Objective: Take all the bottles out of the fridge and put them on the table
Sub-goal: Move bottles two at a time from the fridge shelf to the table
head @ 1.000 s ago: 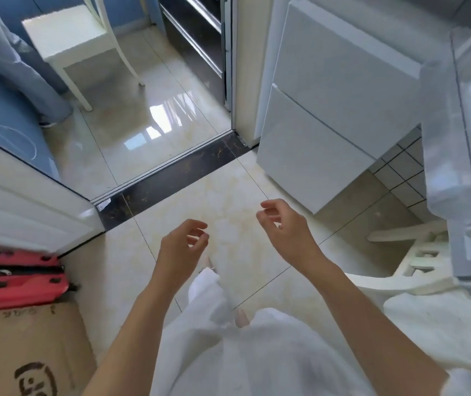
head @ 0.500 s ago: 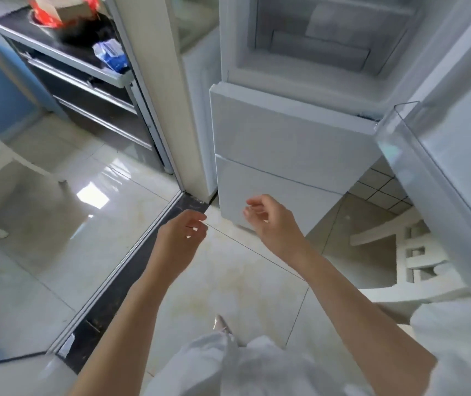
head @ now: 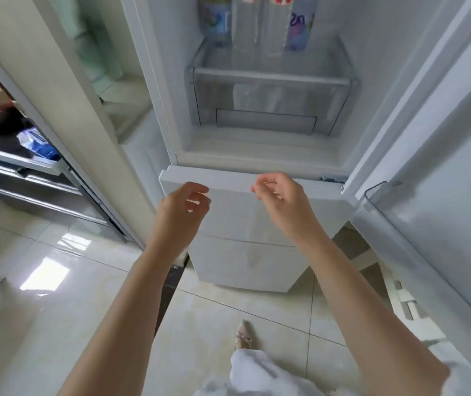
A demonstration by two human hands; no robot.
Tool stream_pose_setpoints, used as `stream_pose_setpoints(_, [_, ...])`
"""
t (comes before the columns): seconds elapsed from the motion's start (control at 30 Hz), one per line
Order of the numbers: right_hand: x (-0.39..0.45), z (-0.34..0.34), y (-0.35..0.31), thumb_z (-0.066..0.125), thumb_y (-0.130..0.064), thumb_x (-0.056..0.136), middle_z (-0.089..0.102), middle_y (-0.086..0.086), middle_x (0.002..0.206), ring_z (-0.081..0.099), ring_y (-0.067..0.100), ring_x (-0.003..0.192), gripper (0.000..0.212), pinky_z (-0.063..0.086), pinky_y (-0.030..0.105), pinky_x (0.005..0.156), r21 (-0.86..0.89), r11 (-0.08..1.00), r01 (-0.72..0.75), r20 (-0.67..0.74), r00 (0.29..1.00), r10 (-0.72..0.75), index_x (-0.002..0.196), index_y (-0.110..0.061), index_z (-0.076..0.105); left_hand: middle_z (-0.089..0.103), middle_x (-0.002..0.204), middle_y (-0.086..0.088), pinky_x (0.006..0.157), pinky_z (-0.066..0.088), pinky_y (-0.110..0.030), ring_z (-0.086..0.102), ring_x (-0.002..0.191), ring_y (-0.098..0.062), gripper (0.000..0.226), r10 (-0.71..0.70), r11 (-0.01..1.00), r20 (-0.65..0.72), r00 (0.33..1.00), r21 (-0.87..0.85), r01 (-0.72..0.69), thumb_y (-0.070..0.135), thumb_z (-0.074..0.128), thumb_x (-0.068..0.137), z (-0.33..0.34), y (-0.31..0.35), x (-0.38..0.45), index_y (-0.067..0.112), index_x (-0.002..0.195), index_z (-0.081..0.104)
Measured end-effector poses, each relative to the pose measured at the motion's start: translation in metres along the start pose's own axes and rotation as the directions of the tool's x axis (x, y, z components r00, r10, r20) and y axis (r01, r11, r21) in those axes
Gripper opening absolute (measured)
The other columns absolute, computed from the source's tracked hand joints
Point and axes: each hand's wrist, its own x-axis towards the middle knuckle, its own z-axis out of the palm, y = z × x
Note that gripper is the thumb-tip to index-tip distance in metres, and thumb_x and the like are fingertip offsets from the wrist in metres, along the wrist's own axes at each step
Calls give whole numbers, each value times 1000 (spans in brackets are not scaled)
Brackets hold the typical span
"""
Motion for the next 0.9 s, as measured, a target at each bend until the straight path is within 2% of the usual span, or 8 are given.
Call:
stream_pose_setpoints(0.1, [52, -7, -18, 59, -31, 93, 69, -2, 106, 63, 9, 99, 30, 48, 22, 86, 22, 999, 27, -84, 996, -25, 117, -12, 61, 72, 85, 5, 85, 54, -39, 70, 82, -18, 16, 48, 999, -63, 997, 4, -48, 11, 62, 89, 8, 23, 51, 24, 98, 65])
stream_pose_setpoints(0.23, [107, -17, -31, 59, -31, 93, 60, -16, 89, 59, 8, 92, 34, 38, 16, 79, 49, 998, 29, -171, 985, -21, 122, -13, 58, 69, 81, 7, 74, 51, -19, 66, 78, -9, 16, 101, 995, -169, 980, -7, -104, 11, 62, 88, 19, 49, 107, 25, 93, 65])
stream_pose_setpoints(0.33, [145, -26, -38, 58, -28, 93, 61, -9, 94, 59, 9, 91, 34, 37, 15, 76, 95, 995, 34, -257, 966, -8, 122, -12, 56, 69, 82, 3, 67, 45, -4, 64, 77, -6, 13, 95, 991, -235, 967, -64, -113, 9, 61, 88, 30, 67, 145, 17, 96, 68])
stream_pose_setpoints(0.47, [193, -35, -55, 61, -24, 91, 60, -11, 84, 55, 5, 75, 30, 36, 4, 63, 87, 992, 90, -371, 927, -51, 118, -10, 58, 66, 78, 12, 63, 38, 1, 60, 70, 11, 17, 113, 983, -278, 954, -108, -148, 7, 59, 86, 42, 91, 192, 14, 98, 69])
stream_pose_setpoints(0.53, [210, -37, -62, 61, -23, 91, 59, -11, 83, 56, 7, 77, 30, 35, 9, 65, 89, 990, 105, -393, 917, -62, 118, -9, 58, 65, 80, 14, 64, 38, 2, 58, 70, 15, 17, 139, 976, -286, 948, -123, -180, 6, 60, 86, 46, 99, 210, 14, 99, 67])
stream_pose_setpoints(0.67, [249, -47, -72, 62, -22, 90, 62, -6, 92, 56, 2, 79, 31, 36, 6, 66, 96, 989, 111, -421, 905, -61, 118, -9, 57, 65, 96, 6, 70, 47, -9, 59, 76, 11, 22, 105, 972, -267, 958, -176, -155, 10, 59, 87, 56, 116, 258, 20, 107, 62])
stream_pose_setpoints(0.77, [277, -50, -76, 63, -25, 89, 65, 1, 108, 60, 14, 98, 35, 42, 21, 84, 132, 986, 102, -426, 904, -37, 120, -11, 55, 63, 106, 4, 84, 52, -32, 63, 92, -14, 33, 104, 967, -267, 958, -197, -160, 10, 60, 86, 63, 127, 294, 16, 118, 59])
stream_pose_setpoints(0.9, [316, -50, -83, 65, -27, 88, 61, -6, 104, 58, 10, 96, 28, 44, 26, 85, 74, 986, 147, -458, 883, -98, 112, -16, 55, 57, 114, 8, 96, 49, -37, 57, 108, -18, 45, 135, 961, -311, 941, -189, -200, 13, 65, 85, 69, 139, 337, 17, 127, 52])
